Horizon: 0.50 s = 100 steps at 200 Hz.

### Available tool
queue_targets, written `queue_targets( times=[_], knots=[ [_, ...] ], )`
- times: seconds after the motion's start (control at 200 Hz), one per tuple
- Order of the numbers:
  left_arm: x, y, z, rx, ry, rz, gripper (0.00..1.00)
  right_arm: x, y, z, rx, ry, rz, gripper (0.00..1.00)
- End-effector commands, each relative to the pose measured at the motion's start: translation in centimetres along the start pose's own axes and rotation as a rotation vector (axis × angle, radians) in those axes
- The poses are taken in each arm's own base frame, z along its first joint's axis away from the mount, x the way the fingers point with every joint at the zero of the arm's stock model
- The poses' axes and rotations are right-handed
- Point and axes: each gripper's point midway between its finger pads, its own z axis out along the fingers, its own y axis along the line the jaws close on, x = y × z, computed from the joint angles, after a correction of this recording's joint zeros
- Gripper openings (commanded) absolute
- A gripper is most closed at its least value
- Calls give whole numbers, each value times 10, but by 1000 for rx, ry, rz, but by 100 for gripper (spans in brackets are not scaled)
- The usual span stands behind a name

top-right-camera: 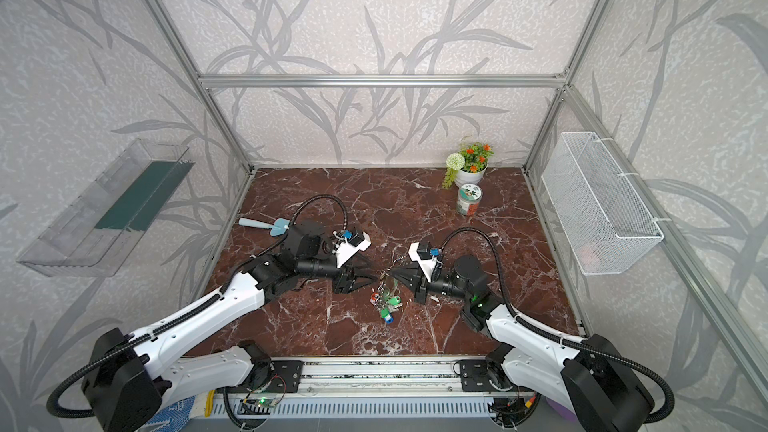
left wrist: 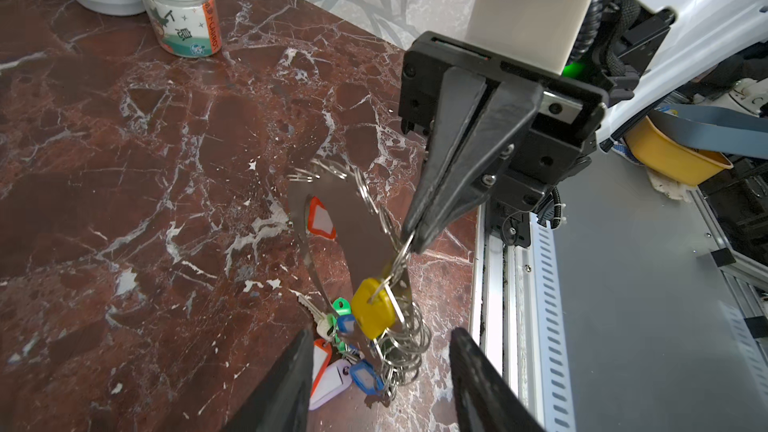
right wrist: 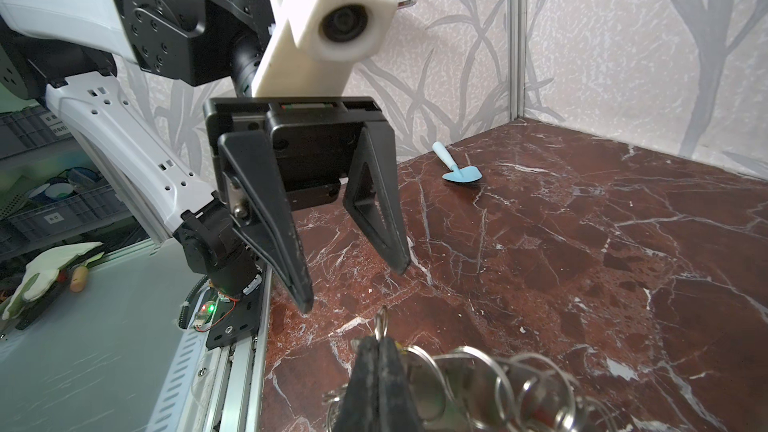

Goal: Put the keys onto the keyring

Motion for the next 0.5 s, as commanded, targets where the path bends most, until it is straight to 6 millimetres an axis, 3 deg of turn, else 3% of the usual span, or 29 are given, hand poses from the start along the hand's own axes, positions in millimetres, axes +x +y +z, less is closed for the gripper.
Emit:
queue_targets(
  times=[0.0, 0.135, 0.37, 0.495],
  knots=[
    [-13, -9, 1, 66, -65, 158, 51, -22, 11, 1, -48, -73, -53, 0],
    [-11, -5, 5, 57, -57, 252, 53, -23, 13, 0, -55, -77, -56, 0],
    [2, 2, 13, 68, 23, 262, 50, -23, 13, -1, -53, -76, -58, 0],
    [2, 4, 16, 68, 14, 255, 38, -22, 12, 1, -58, -73, -52, 0]
  ],
)
